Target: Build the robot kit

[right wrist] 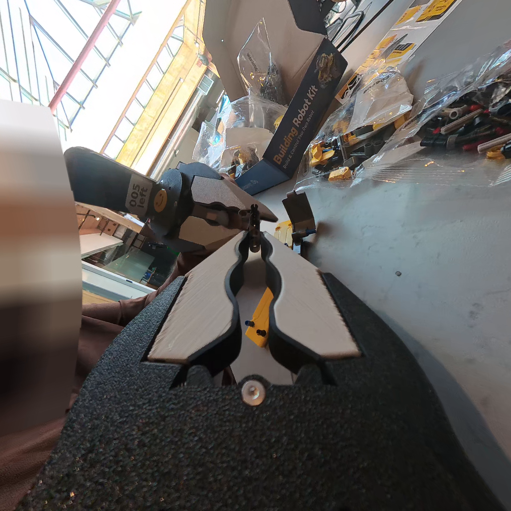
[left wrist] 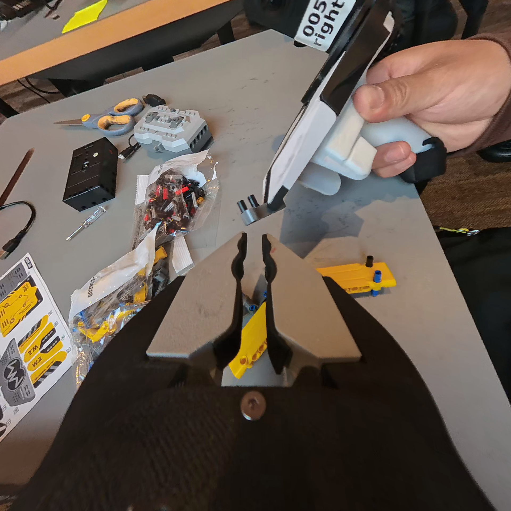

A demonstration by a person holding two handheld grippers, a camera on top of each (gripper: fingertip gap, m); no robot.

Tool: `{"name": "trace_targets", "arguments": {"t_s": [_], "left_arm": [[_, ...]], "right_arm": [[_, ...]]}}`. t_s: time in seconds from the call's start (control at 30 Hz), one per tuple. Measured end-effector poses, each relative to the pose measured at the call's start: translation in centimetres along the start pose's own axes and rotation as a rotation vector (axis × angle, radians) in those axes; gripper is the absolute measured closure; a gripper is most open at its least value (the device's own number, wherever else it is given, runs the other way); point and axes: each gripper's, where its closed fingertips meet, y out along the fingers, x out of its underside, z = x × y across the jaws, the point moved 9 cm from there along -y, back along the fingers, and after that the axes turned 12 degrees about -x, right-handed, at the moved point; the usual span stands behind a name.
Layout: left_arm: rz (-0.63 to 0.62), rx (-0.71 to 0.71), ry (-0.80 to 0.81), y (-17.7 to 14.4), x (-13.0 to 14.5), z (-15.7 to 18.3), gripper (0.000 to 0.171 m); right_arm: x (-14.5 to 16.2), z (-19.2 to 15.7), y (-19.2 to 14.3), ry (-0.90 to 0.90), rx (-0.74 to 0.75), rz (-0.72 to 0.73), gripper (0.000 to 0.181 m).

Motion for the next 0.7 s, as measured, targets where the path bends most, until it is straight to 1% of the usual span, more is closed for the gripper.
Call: {"name": "trace_targets", "arguments": {"t_s": [0.23,0.33,0.53,0.7], "left_arm": [[0.018,0.009,0.018,-0.13,-0.17,0.22,0.167],[0.02,-0.035,0.032,-0.11,-0.18,0.03,0.163],[0.084,-0.007,-0.031,-0.72,-0.61,-0.37,0.163],[0.087,-0.013,-0.035,-0.54,-0.74,-0.12,0.162]], "right_arm": [[0.01,0.02,-0.08,0.007,-0.002,0.001,0.174],[0.0,0.07,-0.07,0.015,-0.003,0.0,0.174],[0.03,0.12,-0.04,0.013,0.01,0.0,0.174],[0.15,0.08,0.07,0.009,0.021,0.0,0.174]]}}
